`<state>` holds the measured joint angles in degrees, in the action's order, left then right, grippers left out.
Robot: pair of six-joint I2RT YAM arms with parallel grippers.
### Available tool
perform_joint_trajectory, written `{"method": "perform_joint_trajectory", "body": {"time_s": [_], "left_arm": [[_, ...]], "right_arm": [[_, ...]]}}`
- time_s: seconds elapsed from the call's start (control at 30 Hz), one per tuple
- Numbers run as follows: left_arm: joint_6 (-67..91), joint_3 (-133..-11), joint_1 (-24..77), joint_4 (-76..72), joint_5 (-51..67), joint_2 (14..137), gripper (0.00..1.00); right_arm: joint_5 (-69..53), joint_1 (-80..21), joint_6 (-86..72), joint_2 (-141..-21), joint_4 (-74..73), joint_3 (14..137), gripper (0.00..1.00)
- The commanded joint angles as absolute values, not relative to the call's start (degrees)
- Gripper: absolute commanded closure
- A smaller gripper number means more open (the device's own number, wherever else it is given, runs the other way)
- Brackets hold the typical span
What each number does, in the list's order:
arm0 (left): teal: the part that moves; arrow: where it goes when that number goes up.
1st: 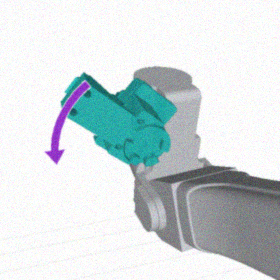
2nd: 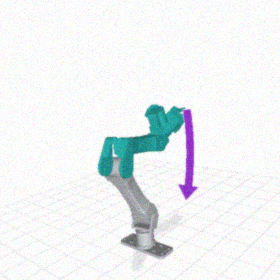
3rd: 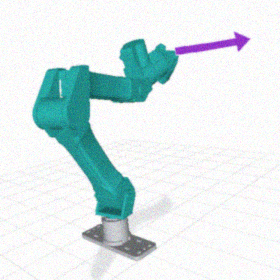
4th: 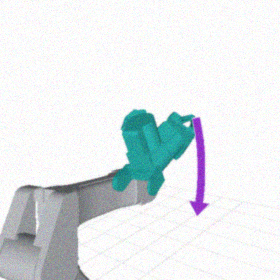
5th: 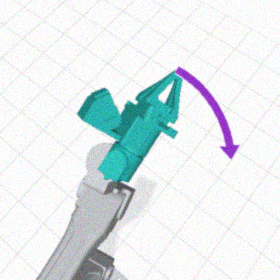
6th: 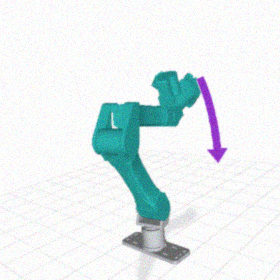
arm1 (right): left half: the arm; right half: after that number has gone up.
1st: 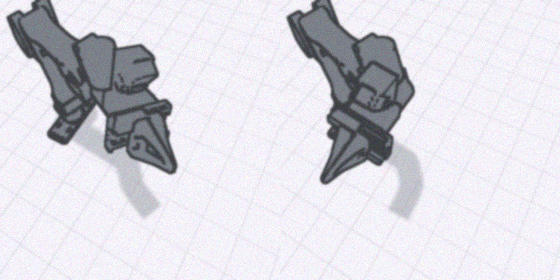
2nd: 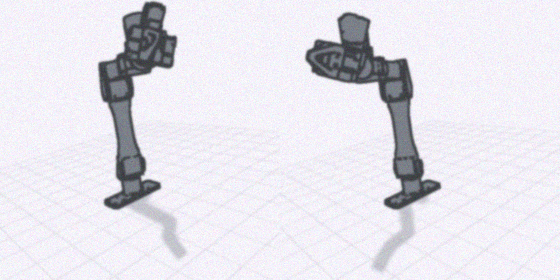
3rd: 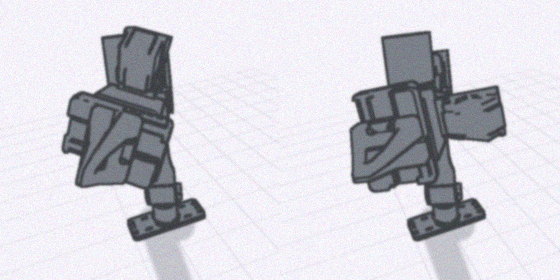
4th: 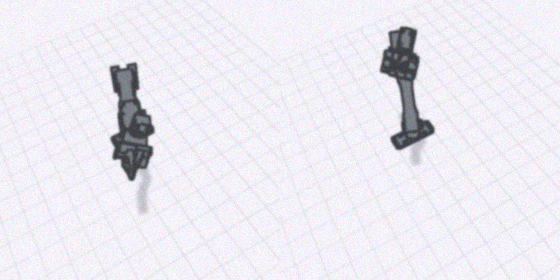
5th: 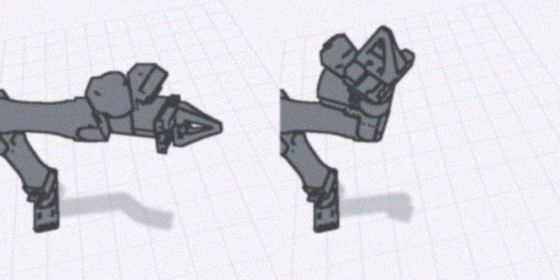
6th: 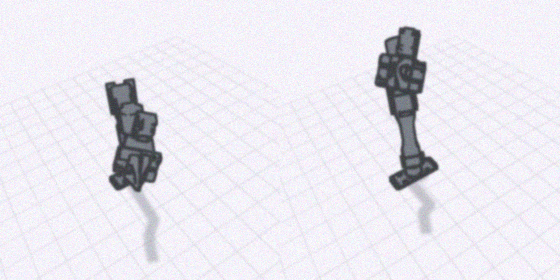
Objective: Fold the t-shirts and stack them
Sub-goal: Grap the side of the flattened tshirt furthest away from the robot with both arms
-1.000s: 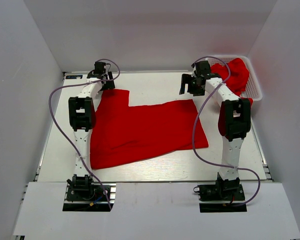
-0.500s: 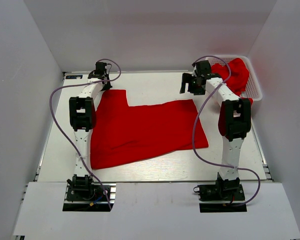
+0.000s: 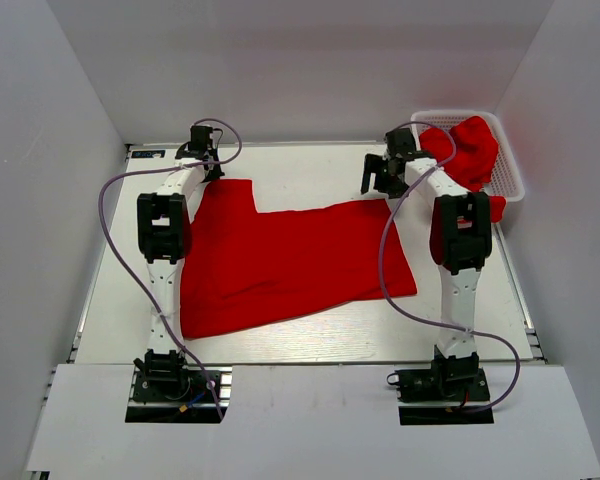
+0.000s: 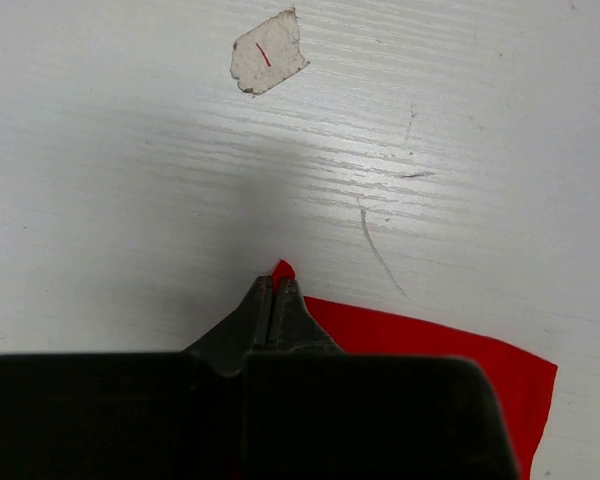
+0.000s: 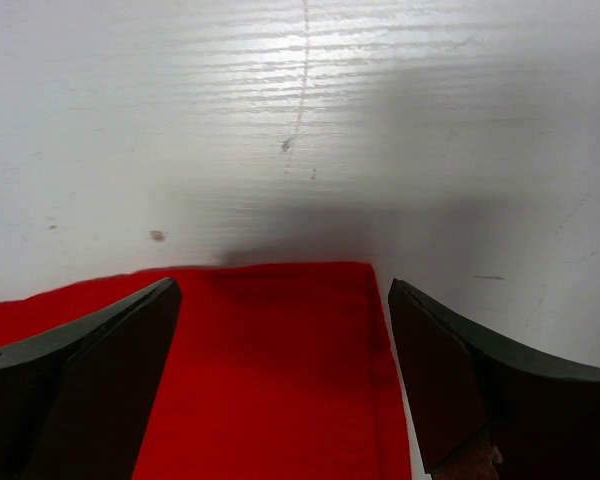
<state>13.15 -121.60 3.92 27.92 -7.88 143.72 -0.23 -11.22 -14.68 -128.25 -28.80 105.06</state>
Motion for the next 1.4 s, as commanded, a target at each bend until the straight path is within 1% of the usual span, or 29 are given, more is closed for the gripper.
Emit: {"method": "perform_joint_trajectory", "body": {"time_s": [0.0,0.37,0.57,0.77,0.8,0.87,0.9,0.97,1.0,1.13,1.17,1.2,1.37], "left_arm": [[14.0,-118.7,4.3,31.6,-5.3,141.5,1.00],[14.0,-114.9,4.3,30.0,-3.3,140.4,1.00],[14.5,-112.4,4.3,29.4,-3.3,139.1,1.00],[15.0,-109.8,4.3,28.3,-3.9,138.0,1.00],[15.0,-109.8,4.3,28.3,-3.9,138.0,1.00],[15.0,-109.8,4.3,28.3,-4.4,138.0,1.00],[15.0,-109.8,4.3,28.3,-4.4,138.0,1.00],[15.0,-109.8,4.3,28.3,-4.4,138.0,1.00],[15.0,-109.8,4.3,28.3,-4.4,138.0,1.00],[15.0,-110.3,4.3,27.6,-3.3,137.5,1.00],[14.5,-110.3,4.3,27.6,-2.7,136.9,1.00],[14.5,-110.8,4.3,27.0,-2.7,136.3,1.00],[14.5,-110.8,4.3,26.3,-1.1,133.0,1.00]], "right_arm": [[2.9,-11.2,-16.3,-129.4,-29.3,107.7,0.10],[5.7,-11.5,-18.7,-132.3,-27.5,104.4,0.10],[12.6,-13.9,-18.5,-129.7,-27.0,100.6,0.10],[19.7,-16.3,-18.5,-131.0,-30.0,101.3,0.17],[20.3,-16.3,-19.4,-131.6,-30.5,101.9,0.22],[21.1,-16.6,-20.0,-132.1,-32.0,102.6,0.30],[21.5,-16.8,-21.0,-132.1,-32.3,102.7,0.43],[21.5,-16.9,-21.4,-131.9,-32.3,102.4,0.56],[21.6,-16.9,-21.9,-131.4,-32.2,102.0,0.73],[21.4,-17.1,-21.8,-130.3,-30.5,100.8,0.96],[21.5,-16.9,-21.4,-130.0,-30.0,100.7,0.99],[21.5,-17.0,-21.0,-129.7,-28.8,100.8,1.00],[22.0,-16.8,-16.7,-126.4,-24.2,100.2,1.00]]}}
